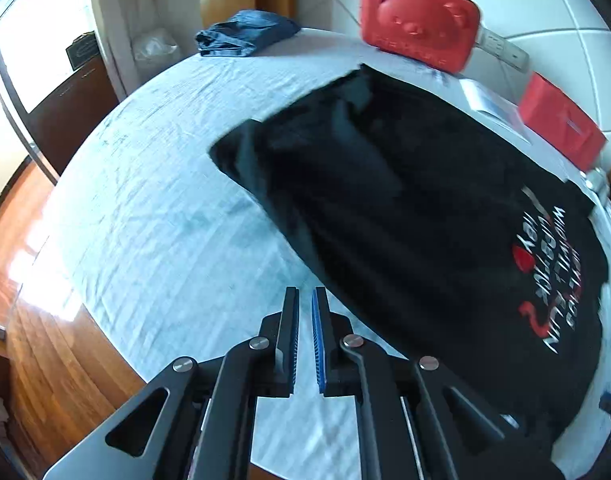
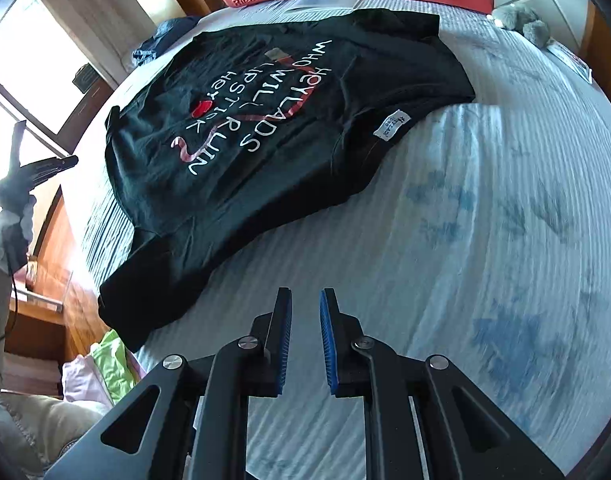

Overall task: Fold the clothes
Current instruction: 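Pull the shirt hem with both grippers to smooth the shirt flat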

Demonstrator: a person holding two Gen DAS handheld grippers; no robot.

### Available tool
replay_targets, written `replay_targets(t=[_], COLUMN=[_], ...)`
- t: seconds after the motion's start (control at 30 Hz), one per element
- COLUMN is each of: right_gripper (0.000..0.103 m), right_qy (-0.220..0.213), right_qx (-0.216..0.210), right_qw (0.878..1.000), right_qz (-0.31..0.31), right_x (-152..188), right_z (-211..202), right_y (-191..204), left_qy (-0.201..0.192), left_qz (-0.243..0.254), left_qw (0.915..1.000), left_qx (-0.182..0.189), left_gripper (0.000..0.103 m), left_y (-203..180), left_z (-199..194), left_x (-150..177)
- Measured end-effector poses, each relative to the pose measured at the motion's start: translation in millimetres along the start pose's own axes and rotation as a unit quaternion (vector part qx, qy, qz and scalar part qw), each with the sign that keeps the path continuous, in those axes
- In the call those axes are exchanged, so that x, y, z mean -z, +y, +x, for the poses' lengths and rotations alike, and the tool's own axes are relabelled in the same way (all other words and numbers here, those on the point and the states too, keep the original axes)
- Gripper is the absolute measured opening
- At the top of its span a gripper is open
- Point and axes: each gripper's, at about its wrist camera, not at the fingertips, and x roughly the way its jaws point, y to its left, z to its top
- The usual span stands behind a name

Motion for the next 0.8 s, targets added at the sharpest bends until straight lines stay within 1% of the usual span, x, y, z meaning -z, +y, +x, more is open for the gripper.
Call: replay_targets(t=[0.07, 0.1, 0.13, 0.2, 0.23, 0.3, 0.37, 0.47, 0.53, 0.57, 0.6, 0.73, 0.77, 0.8], right_gripper=[0.015, 0.015, 0.015, 0.015, 0.016, 0.027, 0.036, 0.037, 0.041, 0.049, 0.054, 0.055, 0.055, 0.055], right_qy=[0.0, -0.002, -0.005, -0.015, -0.023, -0.038, -0.054, -0.071, -0.074, -0.074, -0.073, -0.071, -0.069, -0.066], right_qx=[0.017, 0.02, 0.018, 0.017, 0.024, 0.037, 0.05, 0.055, 0.061, 0.066, 0.069, 0.08, 0.086, 0.096], right_qw=[1.0, 1.0, 0.999, 0.998, 0.998, 0.996, 0.992, 0.982, 0.978, 0.977, 0.975, 0.97, 0.969, 0.969], right_qz=[0.012, 0.02, 0.032, 0.051, 0.059, 0.077, 0.106, 0.165, 0.183, 0.19, 0.197, 0.22, 0.221, 0.219], right_x=[3.0, 5.0, 7.9, 13.2, 15.5, 19.5, 24.9, 36.8, 47.1, 52.5, 57.8, 75.8, 77.0, 77.1], right_z=[1.8, 0.7, -2.3, -8.8, -11.4, -13.1, -12.6, -7.1, -2.1, 0.4, 2.7, 12.3, 16.1, 21.3], right_y=[6.3, 9.7, 13.9, 24.8, 32.1, 45.0, 60.6, 88.8, 112.4, 124.5, 135.7, 175.4, 181.0, 185.7], left_qy=[0.005, 0.008, 0.01, 0.012, 0.009, 0.009, 0.017, 0.033, 0.043, 0.048, 0.053, 0.063, 0.062, 0.058], left_qz=[-0.001, 0.002, 0.007, 0.018, 0.025, 0.042, 0.066, 0.097, 0.116, 0.125, 0.134, 0.175, 0.185, 0.193], left_qw=[1.0, 0.9999, 0.9999, 0.9997, 0.9996, 0.9987, 0.9968, 0.9935, 0.9909, 0.9894, 0.9877, 0.9795, 0.9776, 0.9764], left_qx=[0.007, 0.01, 0.009, 0.008, 0.011, 0.028, 0.041, 0.049, 0.054, 0.057, 0.06, 0.078, 0.079, 0.079], left_gripper=[0.008, 0.016, 0.037, 0.063, 0.063, 0.063, 0.063, 0.063, 0.063, 0.063, 0.063, 0.062, 0.06, 0.055], left_y=[7.3, 9.6, 10.8, 13.3, 14.8, 19.7, 25.3, 33.3, 37.8, 40.1, 42.3, 38.3, 36.4, 35.3], left_z=[10.9, 16.2, 20.7, 29.5, 34.0, 45.4, 63.0, 87.7, 102.1, 109.4, 116.6, 131.7, 133.2, 133.1], left_x=[-15.8, -23.4, -30.9, -45.9, -53.2, -67.0, -79.0, -92.5, -99.6, -103.2, -106.7, -107.5, -106.1, -104.7])
